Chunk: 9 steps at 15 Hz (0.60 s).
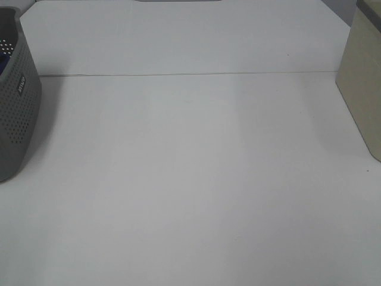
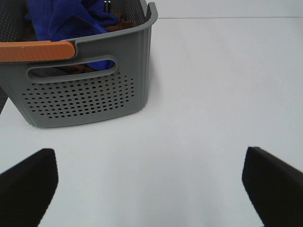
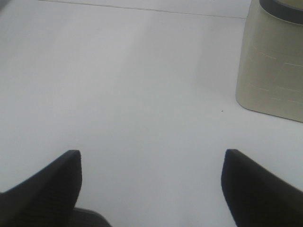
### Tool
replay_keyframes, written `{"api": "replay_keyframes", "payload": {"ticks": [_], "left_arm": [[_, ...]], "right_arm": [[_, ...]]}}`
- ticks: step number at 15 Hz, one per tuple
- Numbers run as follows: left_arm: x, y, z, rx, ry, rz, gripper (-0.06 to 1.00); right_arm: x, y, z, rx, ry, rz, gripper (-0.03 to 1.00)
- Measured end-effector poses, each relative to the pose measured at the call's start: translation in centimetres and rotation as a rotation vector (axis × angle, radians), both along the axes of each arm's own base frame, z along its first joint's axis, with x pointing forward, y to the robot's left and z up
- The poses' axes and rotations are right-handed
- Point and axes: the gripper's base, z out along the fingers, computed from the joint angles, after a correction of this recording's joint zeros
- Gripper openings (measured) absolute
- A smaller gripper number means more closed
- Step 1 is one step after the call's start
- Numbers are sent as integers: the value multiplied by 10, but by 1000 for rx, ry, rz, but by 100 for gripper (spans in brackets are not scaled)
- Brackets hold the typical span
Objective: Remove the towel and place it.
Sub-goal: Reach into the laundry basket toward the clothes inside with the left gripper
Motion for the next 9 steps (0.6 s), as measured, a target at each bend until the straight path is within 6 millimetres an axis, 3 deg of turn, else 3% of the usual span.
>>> {"api": "replay_keyframes", "payload": {"ticks": [9], "left_arm": [[0,0,0,0,0,0,99]], "right_arm": [[0,0,0,0,0,0,79]]}}
